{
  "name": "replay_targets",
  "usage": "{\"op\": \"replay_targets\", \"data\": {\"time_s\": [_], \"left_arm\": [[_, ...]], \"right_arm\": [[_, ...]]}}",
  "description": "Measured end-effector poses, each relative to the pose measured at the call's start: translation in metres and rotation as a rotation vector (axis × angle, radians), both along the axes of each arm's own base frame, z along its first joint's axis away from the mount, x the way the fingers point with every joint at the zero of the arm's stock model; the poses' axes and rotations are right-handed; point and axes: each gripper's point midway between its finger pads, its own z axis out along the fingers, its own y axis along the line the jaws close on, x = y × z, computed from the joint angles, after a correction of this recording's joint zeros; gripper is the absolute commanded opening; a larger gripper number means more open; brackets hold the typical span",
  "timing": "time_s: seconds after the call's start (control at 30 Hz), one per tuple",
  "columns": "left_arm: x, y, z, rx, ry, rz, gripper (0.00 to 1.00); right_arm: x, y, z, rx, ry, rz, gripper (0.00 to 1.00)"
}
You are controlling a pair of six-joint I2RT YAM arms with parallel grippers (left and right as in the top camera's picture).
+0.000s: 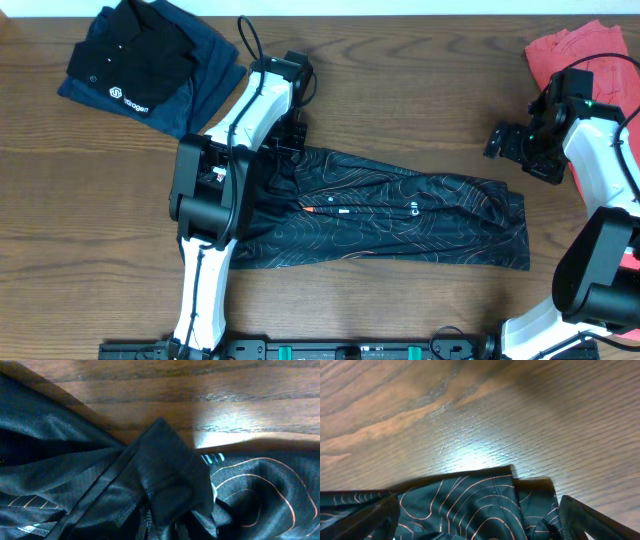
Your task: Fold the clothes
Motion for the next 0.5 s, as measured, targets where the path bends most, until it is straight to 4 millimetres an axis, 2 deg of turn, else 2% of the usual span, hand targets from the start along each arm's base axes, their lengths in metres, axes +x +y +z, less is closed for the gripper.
{"op": "replay_targets", "data": {"time_s": [0.1,0.27,0.5], "left_arm": [[0.000,0.000,0.000,0.000,-0.001,0.000,0.19],[0.001,0.000,0.000,-0.002,-0.005,0.000,0.19],[0.002,-0.001,0.000,-0.002,-0.007,0.000,0.19]], "right_arm": [[0.000,-0.001,-0.005,-0.001,0.012,0.000,0.98],[-0.004,0.003,-0.028,0.031,0.078,0.003,0.97],[-0.011,0.011,-0.053,0.085,0.152,0.010,0.84]]}}
